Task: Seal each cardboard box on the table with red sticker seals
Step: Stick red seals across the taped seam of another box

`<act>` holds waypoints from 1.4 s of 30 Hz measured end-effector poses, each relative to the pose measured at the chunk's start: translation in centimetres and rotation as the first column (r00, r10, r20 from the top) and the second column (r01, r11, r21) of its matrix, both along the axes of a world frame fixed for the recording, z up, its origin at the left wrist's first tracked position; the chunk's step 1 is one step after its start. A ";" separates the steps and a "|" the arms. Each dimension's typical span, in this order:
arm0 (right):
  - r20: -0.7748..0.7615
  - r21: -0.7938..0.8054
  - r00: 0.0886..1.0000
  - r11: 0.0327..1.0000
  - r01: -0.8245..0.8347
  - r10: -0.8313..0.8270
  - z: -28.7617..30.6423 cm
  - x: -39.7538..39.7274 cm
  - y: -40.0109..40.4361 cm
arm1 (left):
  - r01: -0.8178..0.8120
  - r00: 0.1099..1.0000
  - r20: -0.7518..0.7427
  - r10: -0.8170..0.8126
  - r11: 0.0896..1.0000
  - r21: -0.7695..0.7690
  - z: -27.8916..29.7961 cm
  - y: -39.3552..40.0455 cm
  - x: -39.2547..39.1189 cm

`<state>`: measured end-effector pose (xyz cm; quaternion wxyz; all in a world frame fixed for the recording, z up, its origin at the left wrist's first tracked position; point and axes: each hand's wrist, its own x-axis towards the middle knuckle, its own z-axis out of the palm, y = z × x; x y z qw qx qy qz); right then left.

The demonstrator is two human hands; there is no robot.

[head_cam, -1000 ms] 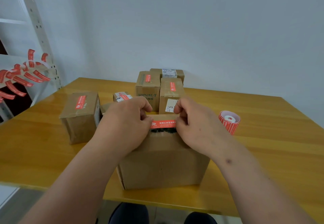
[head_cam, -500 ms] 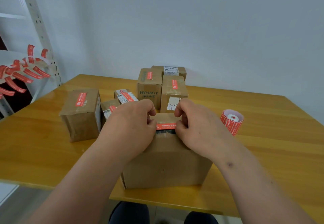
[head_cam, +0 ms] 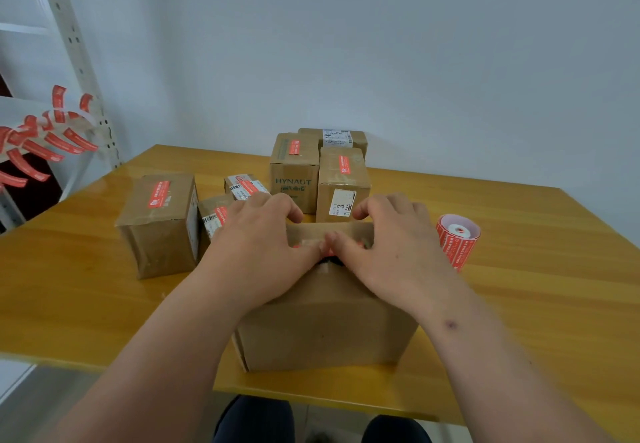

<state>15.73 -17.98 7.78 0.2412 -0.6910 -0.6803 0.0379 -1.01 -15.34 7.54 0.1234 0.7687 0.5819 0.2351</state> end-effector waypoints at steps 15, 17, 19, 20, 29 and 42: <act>-0.121 -0.103 0.991 0.992 -0.075 0.062 0.4 0.3 0.4 | 0.087 0.983 0.166 -0.081 0.996 -0.034 0.4 -0.2 -0.5; -0.214 -0.115 0.976 0.990 -0.076 0.050 0.6 0.7 0.4 | 0.085 0.979 0.193 -0.074 0.995 -0.051 0.3 -0.1 -0.7; -0.241 -0.108 0.970 0.992 -0.065 0.038 0.6 0.6 0.3 | 0.076 0.981 0.180 -0.067 0.996 -0.049 0.2 -0.1 -0.5; -0.213 -0.102 0.977 0.993 -0.056 0.033 0.5 0.4 0.4 | 0.065 0.985 0.162 -0.058 0.997 -0.040 0.2 0.0 -0.3; -0.272 -0.085 0.962 0.995 -0.058 0.033 0.3 0.8 0.5 | 0.066 0.975 0.215 -0.045 0.994 -0.091 -0.1 0.6 -0.5; -0.213 -0.108 0.968 0.981 -0.159 0.133 0.6 1.6 0.0 | 0.075 0.965 0.257 -0.054 0.995 -0.073 0.0 0.1 -0.9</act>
